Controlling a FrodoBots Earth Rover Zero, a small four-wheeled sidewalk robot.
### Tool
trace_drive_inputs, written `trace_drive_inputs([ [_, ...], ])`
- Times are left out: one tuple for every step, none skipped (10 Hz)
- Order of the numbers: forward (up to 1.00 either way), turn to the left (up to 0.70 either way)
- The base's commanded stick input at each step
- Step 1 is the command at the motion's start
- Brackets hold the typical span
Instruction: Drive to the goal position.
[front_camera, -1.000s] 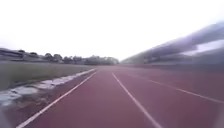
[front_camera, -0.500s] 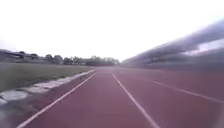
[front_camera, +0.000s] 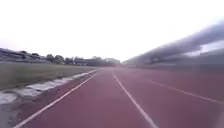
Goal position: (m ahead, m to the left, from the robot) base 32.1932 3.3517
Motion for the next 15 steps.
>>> trace_drive_inputs([
  [0.7,0.0],
  [0.7,0.0],
  [0.7,0.0],
  [0.7,0.0],
  [0.7,0.0],
  [0.7,0.0],
  [0.7,0.0],
  [0.7,0.0],
  [0.7,0.0],
  [0.7,0.0],
  [0.7,0.0],
  [0.7,0.0],
  [0.7,0.0],
  [0.7,0.0],
  [0.7,0.0],
])
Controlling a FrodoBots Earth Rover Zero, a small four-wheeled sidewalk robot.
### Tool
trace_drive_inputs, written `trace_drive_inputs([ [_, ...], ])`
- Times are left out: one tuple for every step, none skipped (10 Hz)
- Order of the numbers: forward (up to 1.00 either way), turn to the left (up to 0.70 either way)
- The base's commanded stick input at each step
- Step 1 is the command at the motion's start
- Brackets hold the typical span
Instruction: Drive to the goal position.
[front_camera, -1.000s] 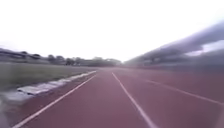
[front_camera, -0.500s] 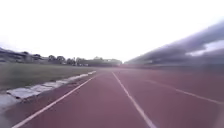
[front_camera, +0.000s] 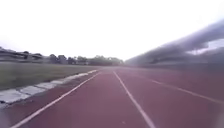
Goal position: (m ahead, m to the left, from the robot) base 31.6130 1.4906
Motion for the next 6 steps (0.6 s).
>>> trace_drive_inputs([
  [0.7,0.0],
  [0.7,0.0],
  [0.7,0.0],
  [0.7,0.0],
  [0.7,0.0],
  [0.7,0.0],
])
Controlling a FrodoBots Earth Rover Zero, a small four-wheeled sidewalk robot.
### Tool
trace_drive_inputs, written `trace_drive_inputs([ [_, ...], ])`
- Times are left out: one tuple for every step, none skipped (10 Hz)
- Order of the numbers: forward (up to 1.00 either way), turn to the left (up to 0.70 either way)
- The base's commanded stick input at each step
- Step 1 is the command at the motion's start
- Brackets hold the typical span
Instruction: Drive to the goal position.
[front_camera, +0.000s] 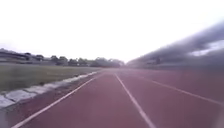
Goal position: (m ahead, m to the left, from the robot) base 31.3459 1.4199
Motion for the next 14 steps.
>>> trace_drive_inputs([
  [0.7,0.0],
  [0.7,0.0],
  [0.7,0.0],
  [0.7,0.0],
  [0.7,-0.09],
  [0.7,-0.26],
  [0.7,-0.29],
  [0.7,-0.09],
  [0.7,-0.03],
  [0.7,0.0],
  [0.7,0.0],
  [0.7,0.0],
  [0.7,0.0],
  [0.7,0.0],
])
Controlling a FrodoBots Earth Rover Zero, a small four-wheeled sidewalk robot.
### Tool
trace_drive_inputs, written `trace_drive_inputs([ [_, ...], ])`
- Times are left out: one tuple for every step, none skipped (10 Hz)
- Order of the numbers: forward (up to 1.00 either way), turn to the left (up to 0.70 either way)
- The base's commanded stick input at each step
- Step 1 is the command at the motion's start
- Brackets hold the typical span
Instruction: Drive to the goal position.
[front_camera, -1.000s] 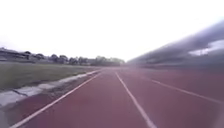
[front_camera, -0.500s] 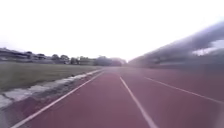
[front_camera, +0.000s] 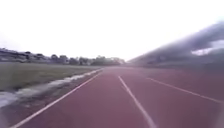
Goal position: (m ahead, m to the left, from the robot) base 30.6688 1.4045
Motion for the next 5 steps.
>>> trace_drive_inputs([
  [0.7,0.0],
  [0.7,0.0],
  [0.7,0.0],
  [0.7,0.0],
  [0.7,0.0],
])
